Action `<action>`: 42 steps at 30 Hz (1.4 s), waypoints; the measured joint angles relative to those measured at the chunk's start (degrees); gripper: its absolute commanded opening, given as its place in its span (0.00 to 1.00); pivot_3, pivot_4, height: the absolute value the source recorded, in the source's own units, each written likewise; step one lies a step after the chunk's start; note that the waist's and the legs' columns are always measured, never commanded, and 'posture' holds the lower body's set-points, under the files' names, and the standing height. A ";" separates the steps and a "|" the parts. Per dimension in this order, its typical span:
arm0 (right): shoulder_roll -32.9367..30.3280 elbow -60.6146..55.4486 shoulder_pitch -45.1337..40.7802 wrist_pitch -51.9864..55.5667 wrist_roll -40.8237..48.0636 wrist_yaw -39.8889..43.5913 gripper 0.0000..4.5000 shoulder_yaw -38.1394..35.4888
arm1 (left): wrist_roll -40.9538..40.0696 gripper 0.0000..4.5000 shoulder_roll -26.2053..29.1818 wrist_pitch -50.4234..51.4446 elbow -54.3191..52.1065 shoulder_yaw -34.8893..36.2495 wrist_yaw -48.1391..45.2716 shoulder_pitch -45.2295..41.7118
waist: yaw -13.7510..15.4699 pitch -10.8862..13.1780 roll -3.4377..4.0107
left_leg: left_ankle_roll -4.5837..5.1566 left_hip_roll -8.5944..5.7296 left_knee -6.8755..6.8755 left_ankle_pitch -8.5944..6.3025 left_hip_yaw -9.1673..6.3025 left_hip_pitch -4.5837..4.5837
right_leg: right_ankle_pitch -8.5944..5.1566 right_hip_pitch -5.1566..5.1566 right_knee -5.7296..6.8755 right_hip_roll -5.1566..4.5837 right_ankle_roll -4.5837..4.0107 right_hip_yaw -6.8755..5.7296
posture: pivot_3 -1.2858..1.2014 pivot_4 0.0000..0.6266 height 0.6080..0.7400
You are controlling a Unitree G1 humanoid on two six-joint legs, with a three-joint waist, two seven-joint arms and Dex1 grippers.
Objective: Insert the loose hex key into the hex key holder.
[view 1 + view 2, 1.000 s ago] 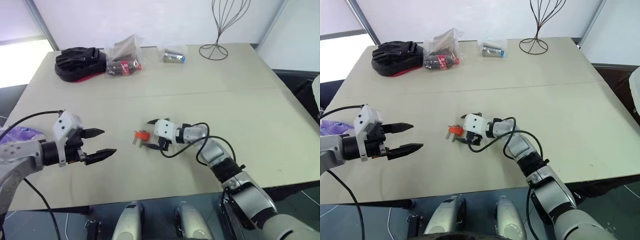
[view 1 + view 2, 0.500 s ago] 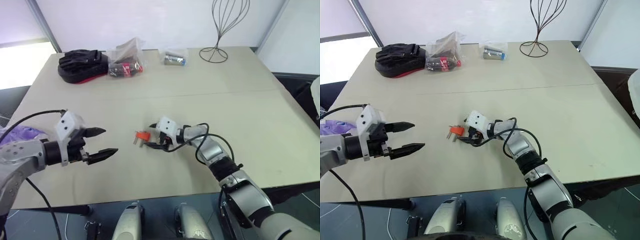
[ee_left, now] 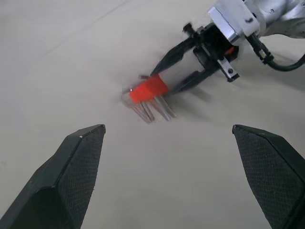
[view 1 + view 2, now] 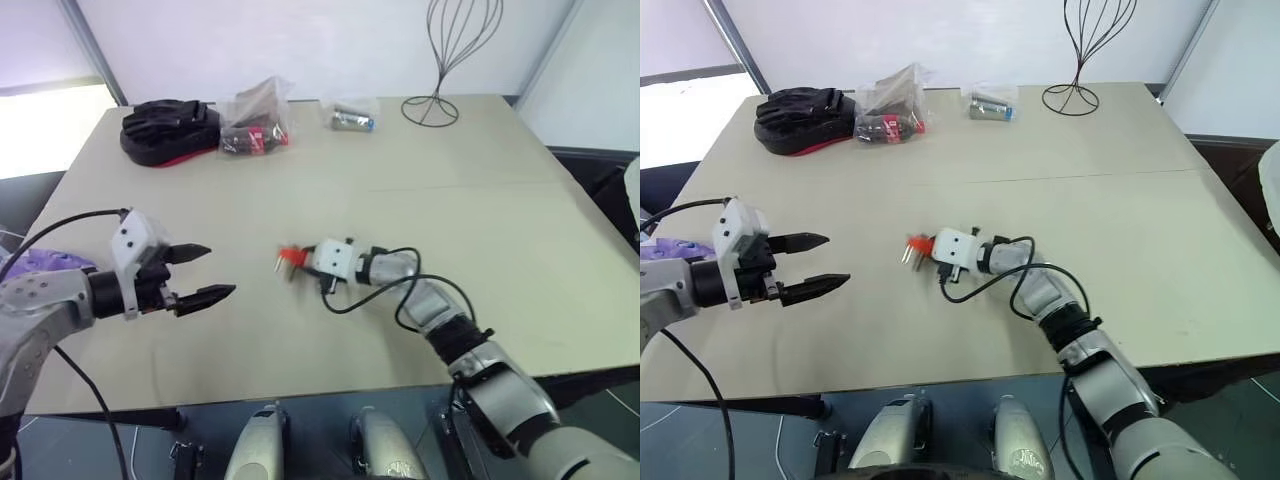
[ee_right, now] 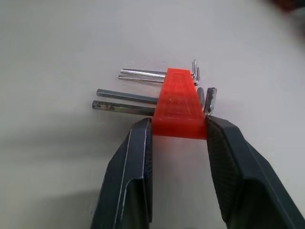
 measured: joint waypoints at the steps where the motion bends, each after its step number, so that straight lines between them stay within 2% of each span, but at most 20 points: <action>1: -2.85 -0.93 -0.48 -2.56 -2.94 -2.95 0.23 -0.27 | 0.39 1.00 -0.33 -0.31 1.03 -1.00 -0.46 -1.30 | 0.00 0.00 -0.01 | -0.02 -0.03 0.05 0.02 0.00 -0.32 | 0.01 -0.09 0.01 0.02 0.02 -0.01 | 0.52 0.24 1.00; 5: -9.93 -5.66 -3.26 -12.48 -14.56 -14.75 0.23 -0.96 | 1.53 1.00 -2.32 -1.54 4.58 -5.09 -1.25 -7.73 | -0.67 0.02 -0.06 | -0.11 -0.03 -0.01 0.09 0.09 -1.10 | 0.22 -0.97 0.08 0.17 0.39 0.05 | 0.52 0.24 1.00; 8: -14.30 -9.78 -5.66 -20.81 -21.83 -22.90 0.23 -1.44 | 1.67 1.00 -6.31 -2.28 8.83 -8.91 -2.08 -16.73 | -0.49 0.05 -0.07 | -0.14 -0.05 -0.02 0.11 0.10 -1.47 | 0.24 -1.30 0.19 0.36 0.42 -0.06 | 0.52 0.24 1.00; 13: -16.41 -14.79 -8.08 -28.12 -25.98 -28.97 0.23 -2.27 | 1.33 1.00 -10.46 -1.64 13.90 -12.19 -3.89 -27.13 | -0.76 0.06 -0.11 | -0.14 -0.05 0.02 0.13 0.20 -1.44 | 0.24 -1.26 0.20 0.42 0.42 -0.02 | 0.52 0.24 1.00; 22: -17.76 -15.59 -8.07 -35.33 -23.38 -25.18 0.23 -2.21 | 0.39 1.00 -12.24 -0.11 20.05 -14.32 -10.65 -34.27 | -0.63 0.08 -0.14 | -0.12 -0.05 0.11 0.14 0.18 -1.44 | 0.24 -1.21 0.24 0.40 0.43 -0.04 | 0.52 0.24 1.00; 26: -17.92 -15.58 -8.07 -36.29 -22.25 -23.31 0.23 -2.22 | 0.06 1.00 -13.86 0.43 20.39 -14.31 -11.01 -34.74 | -0.61 0.09 -0.15 | -0.12 -0.04 0.15 0.14 0.16 -1.43 | 0.24 -1.20 0.29 0.40 0.43 -0.05 | 0.52 0.24 1.00; 42: -18.09 -15.62 -7.98 -37.21 -18.41 -17.51 0.23 -2.22 | -0.35 1.00 -14.30 1.28 19.89 -14.31 -12.01 -33.77 | -0.59 0.09 -0.15 | -0.13 -0.03 0.31 0.14 0.14 -1.40 | 0.24 -1.21 0.55 0.40 0.43 -0.04 | 0.52 0.24 1.00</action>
